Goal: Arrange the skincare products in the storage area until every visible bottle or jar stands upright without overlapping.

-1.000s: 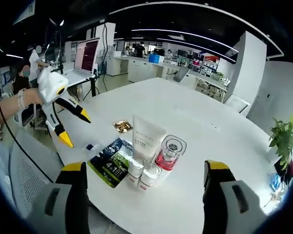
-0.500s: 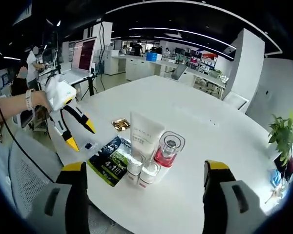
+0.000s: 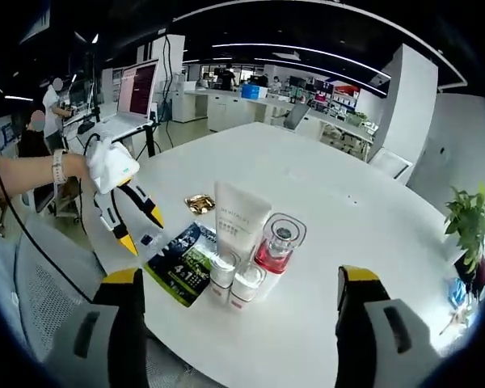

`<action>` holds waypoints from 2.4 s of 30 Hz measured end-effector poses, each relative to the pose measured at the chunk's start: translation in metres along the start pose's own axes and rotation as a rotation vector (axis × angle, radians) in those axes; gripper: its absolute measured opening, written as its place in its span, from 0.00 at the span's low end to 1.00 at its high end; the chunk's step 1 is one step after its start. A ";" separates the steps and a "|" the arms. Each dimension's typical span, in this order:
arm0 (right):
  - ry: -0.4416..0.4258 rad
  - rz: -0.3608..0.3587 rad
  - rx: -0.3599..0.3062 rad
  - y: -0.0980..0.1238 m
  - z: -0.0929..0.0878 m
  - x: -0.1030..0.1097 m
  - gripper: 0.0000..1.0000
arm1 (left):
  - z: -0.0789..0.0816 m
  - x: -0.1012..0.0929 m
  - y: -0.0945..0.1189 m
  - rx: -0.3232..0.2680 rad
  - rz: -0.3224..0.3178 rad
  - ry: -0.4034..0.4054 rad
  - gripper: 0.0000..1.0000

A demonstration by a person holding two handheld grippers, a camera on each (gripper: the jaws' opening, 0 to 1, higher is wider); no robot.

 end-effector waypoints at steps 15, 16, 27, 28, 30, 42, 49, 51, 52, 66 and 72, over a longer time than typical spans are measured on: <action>-0.007 0.000 -0.004 0.002 -0.001 -0.001 0.99 | 0.001 0.007 -0.003 0.010 -0.031 -0.028 0.40; -0.007 -0.001 -0.005 0.002 0.000 -0.001 0.99 | 0.001 0.006 -0.003 0.012 -0.039 -0.040 0.38; -0.004 0.004 -0.012 0.003 0.001 0.000 0.98 | 0.002 0.004 -0.002 0.043 -0.080 -0.114 0.38; -0.004 0.003 -0.013 0.003 0.001 -0.001 0.98 | 0.002 0.004 -0.002 0.044 -0.084 -0.121 0.38; -0.004 0.003 -0.011 0.004 0.001 -0.001 0.98 | 0.002 0.003 -0.002 0.042 -0.096 -0.140 0.38; -0.008 -0.002 -0.011 0.007 -0.001 0.001 0.98 | 0.000 0.000 -0.002 0.045 -0.100 -0.156 0.38; -0.010 0.002 -0.013 0.007 -0.001 0.003 0.98 | 0.001 -0.002 -0.003 0.041 -0.122 -0.175 0.38; -0.010 0.000 -0.013 0.007 -0.001 0.003 0.98 | 0.001 -0.002 -0.003 0.039 -0.123 -0.180 0.38; -0.010 -0.003 -0.013 0.007 -0.001 0.002 0.98 | 0.000 -0.002 -0.003 0.038 -0.122 -0.180 0.38; -0.014 -0.002 -0.010 0.007 -0.002 0.003 0.98 | 0.001 -0.005 -0.004 0.033 -0.113 -0.160 0.44; -0.014 -0.001 -0.010 0.007 -0.002 0.003 0.97 | 0.000 -0.004 -0.004 0.032 -0.094 -0.136 0.51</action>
Point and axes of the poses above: the point that each gripper's makers call its tool centre point, and the gripper's own axes: y roughly backward along the fingers, x roughly to its left, z roughly out of its top, the point moved 10 cm from there along y, roughly backward along the fingers, and after that the axes turned 7 degrees about -z, right-handed, at the moved point
